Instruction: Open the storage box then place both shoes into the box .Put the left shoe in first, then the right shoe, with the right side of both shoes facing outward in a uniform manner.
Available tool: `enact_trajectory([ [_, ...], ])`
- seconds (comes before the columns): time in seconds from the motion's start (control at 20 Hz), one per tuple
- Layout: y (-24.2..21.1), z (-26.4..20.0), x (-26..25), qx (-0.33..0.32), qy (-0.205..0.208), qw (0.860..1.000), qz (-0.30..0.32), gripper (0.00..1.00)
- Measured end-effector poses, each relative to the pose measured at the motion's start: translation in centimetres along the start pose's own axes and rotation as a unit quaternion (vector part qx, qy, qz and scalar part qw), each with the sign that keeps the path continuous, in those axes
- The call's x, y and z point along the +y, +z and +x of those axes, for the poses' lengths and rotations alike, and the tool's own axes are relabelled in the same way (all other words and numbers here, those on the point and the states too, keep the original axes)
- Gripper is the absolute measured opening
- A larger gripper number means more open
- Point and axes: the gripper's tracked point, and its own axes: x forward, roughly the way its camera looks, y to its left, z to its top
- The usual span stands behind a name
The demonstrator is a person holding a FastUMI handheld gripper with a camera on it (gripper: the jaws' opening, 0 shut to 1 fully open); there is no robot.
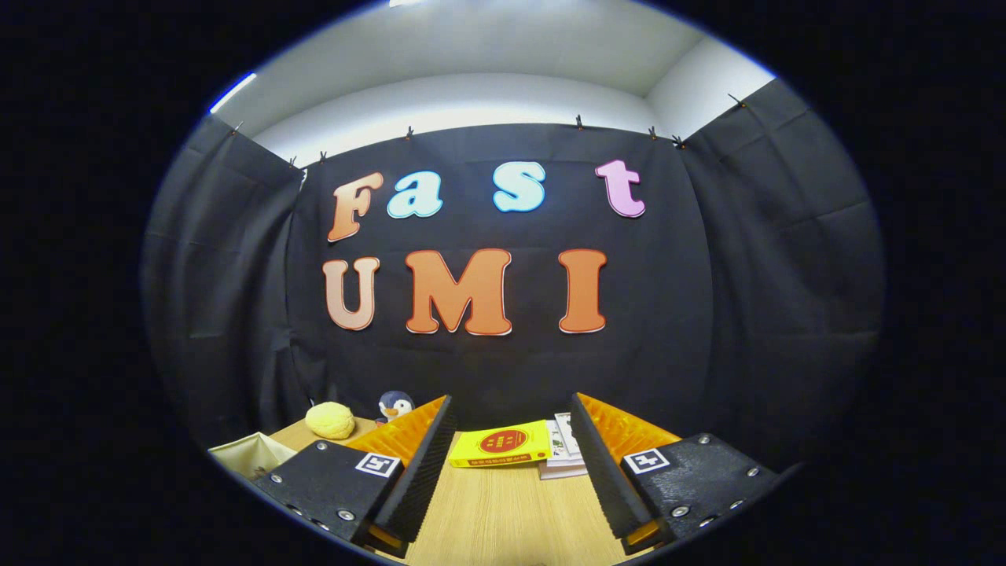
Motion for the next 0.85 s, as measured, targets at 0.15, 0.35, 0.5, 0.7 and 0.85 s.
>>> enact_trajectory([
  [0.15,-0.1,0.5,0.1,-0.004,0.007,1.0,-0.008,0.88],
  [0.35,0.0,0.7,0.3,-0.012,0.02,1.0,-0.01,0.91],
  [0.5,-0.1,0.8,1.1,-0.015,0.032,0.999,-0.009,0.92],
  [0.7,0.8,0.0,1.7,-0.02,0.04,0.999,-0.017,0.93],
  [0.85,0.8,0.0,1.9,-0.021,0.044,0.999,-0.02,0.93],
])
